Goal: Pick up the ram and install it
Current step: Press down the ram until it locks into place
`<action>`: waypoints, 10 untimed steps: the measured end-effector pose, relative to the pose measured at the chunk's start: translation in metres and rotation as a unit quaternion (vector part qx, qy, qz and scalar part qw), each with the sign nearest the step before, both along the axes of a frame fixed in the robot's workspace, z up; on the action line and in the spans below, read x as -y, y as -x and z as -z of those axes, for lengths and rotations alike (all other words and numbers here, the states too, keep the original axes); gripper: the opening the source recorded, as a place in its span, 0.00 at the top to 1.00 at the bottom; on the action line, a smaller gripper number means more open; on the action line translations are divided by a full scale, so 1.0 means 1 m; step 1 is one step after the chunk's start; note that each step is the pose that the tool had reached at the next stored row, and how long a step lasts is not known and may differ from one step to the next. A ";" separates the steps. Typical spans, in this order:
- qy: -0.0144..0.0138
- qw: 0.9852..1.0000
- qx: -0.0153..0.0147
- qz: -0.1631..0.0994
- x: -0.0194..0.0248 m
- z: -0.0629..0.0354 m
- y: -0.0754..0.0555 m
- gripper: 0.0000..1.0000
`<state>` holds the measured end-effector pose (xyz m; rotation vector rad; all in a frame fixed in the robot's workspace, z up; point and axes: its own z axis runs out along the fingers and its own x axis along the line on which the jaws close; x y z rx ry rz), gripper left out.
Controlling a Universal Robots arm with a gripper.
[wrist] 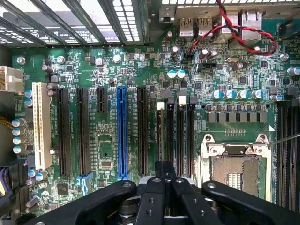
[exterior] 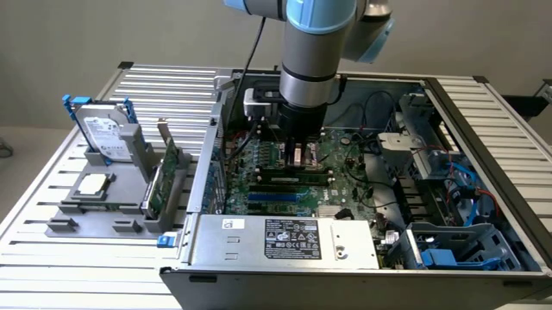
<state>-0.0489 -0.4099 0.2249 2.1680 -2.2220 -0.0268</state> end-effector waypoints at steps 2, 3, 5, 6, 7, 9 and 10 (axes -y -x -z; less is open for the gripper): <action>0.000 1.000 0.000 0.000 -0.0001 0.0001 0.000 0.89; -0.001 1.000 0.000 0.000 -0.0001 -0.0004 0.000 0.89; -0.001 1.000 0.000 0.001 -0.0003 -0.0036 0.000 0.89; 0.000 1.000 0.000 0.001 -0.0001 -0.0068 0.000 0.89; 0.000 1.000 0.000 0.001 -0.0001 -0.0092 0.000 0.89; 0.000 1.000 0.000 0.001 -0.0001 -0.0118 -0.001 0.89; 0.000 1.000 0.000 0.001 -0.0001 -0.0123 -0.002 0.89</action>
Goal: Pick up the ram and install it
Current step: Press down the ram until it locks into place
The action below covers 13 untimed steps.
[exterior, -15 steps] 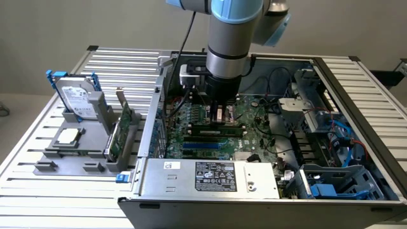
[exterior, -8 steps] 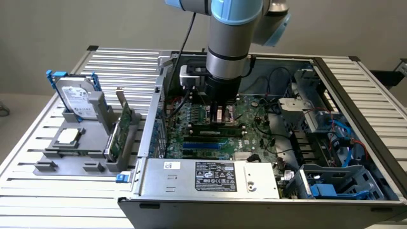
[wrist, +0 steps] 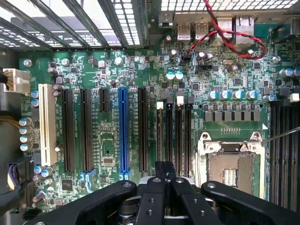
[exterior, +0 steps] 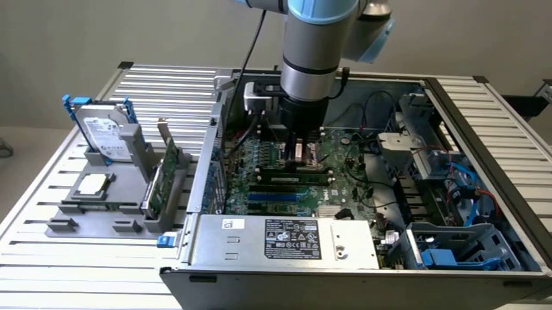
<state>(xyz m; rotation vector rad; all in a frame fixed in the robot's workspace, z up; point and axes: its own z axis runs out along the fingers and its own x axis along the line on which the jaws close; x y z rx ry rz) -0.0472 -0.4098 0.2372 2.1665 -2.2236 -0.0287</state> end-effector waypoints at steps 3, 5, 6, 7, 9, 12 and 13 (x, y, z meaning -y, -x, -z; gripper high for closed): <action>0.000 1.000 0.000 0.000 0.0000 -0.0011 -0.007 0.89; 0.000 1.000 0.000 0.000 0.0000 -0.0019 -0.012 0.89; 0.000 1.000 0.000 0.000 0.0000 -0.0024 -0.014 0.89; 0.000 1.000 0.000 0.000 0.0001 -0.0030 -0.016 0.89; 0.000 1.000 0.000 0.000 0.0001 -0.0041 -0.017 0.89; 0.000 1.000 0.000 0.000 0.0000 -0.0060 -0.018 0.89; 0.000 1.000 0.000 0.000 0.0000 -0.0059 -0.018 0.89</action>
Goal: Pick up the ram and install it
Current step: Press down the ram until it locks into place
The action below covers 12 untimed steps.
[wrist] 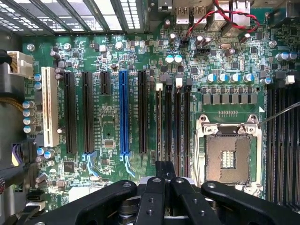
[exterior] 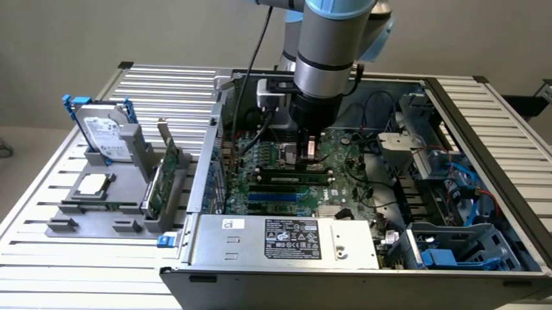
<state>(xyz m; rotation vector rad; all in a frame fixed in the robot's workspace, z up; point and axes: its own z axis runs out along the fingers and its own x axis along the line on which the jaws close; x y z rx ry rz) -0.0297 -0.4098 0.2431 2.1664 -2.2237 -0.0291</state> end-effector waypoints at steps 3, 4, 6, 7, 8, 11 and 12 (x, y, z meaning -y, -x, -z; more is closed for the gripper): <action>0.000 1.000 0.000 0.000 0.0000 0.0000 0.000 0.89; 0.000 1.000 0.000 0.000 0.0000 -0.0001 0.000 0.89; 0.000 1.000 0.000 0.000 0.0000 -0.0001 0.000 0.89; 0.000 1.000 0.000 0.000 0.0000 -0.0001 0.000 0.89; 0.000 1.000 0.000 0.000 0.0000 -0.0001 0.000 0.89; 0.000 1.000 0.000 0.000 0.0000 -0.0001 0.000 0.89; 0.000 1.000 0.000 0.000 0.0000 -0.0001 0.000 0.89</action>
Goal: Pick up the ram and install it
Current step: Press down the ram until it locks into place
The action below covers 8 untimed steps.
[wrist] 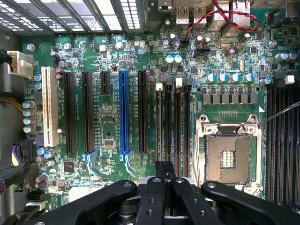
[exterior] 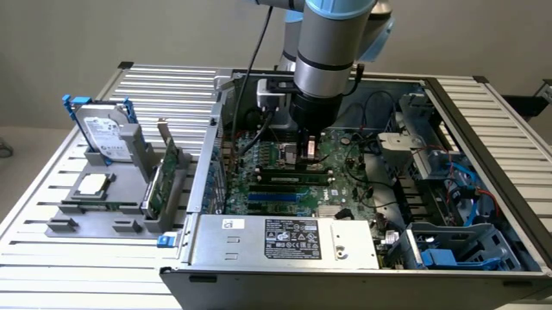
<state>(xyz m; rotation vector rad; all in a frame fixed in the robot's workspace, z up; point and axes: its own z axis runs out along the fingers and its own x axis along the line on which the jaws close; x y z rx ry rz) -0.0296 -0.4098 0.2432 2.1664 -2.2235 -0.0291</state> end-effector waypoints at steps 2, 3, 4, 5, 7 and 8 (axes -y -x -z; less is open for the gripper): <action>0.000 1.000 0.000 0.000 0.0000 0.0000 0.000 0.89; 0.000 1.000 0.000 0.000 0.0000 0.0000 0.000 0.89; 0.000 1.000 0.000 0.000 0.0001 0.0000 0.000 0.89; 0.000 1.000 0.001 0.003 0.0001 0.0000 0.000 0.89; 0.000 1.000 0.002 0.015 0.0001 0.0001 0.000 0.89; 0.000 1.000 0.002 0.022 0.0001 0.0000 0.000 0.89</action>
